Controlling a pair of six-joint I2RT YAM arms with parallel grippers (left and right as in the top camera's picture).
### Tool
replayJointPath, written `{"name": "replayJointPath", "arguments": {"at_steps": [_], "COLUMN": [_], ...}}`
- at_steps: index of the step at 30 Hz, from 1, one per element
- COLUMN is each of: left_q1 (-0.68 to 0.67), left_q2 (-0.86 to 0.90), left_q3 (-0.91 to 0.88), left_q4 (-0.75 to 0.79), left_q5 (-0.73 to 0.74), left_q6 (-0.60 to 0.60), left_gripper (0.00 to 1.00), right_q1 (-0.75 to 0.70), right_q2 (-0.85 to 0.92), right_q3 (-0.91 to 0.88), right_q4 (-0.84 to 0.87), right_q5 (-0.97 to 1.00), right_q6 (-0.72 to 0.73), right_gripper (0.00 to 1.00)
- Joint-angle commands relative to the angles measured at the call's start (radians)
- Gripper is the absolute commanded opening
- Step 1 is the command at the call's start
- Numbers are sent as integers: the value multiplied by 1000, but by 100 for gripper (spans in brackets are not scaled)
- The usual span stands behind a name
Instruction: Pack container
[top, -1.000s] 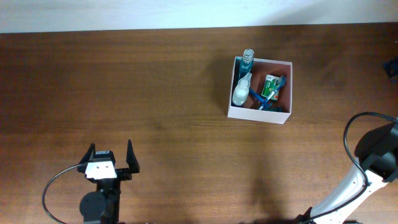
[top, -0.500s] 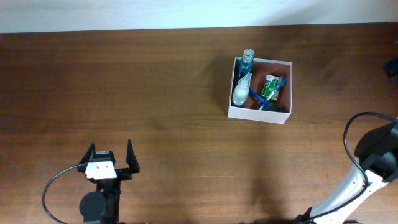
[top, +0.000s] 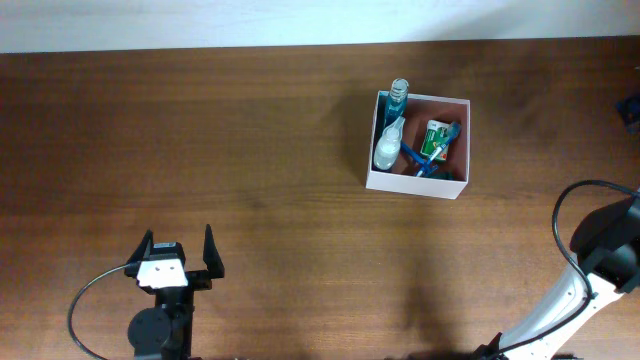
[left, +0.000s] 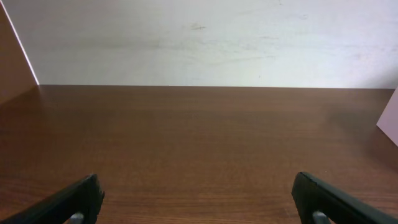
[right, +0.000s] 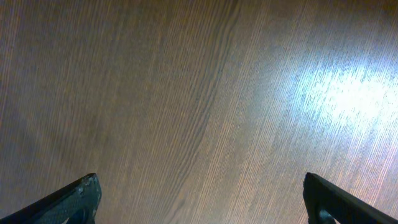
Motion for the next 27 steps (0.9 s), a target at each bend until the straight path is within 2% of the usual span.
{"name": "replayJointPath", "arguments": {"at_steps": [1,18,25,27], "left_q1": [6,6,6,6], "left_q2": [-8,-8,-8,-8], "left_q3": [-2,-2,-2,-2], "left_q4": [-8,-8,-8,-8], "left_q5": [11,11,11,11], "left_q6": [-13,-14,-13,-14], "left_gripper": [99,100,99,100], "right_q1": [0,2,59,83], "right_q2": [5,4,-42,-71], "right_q3": [-4,-4,-4,-4], "right_q4": [0,0,-4,-2], "right_q5": [16,16,16,76], "right_q6": [1,1,1,-16], "right_gripper": [99,99,99,99]}}
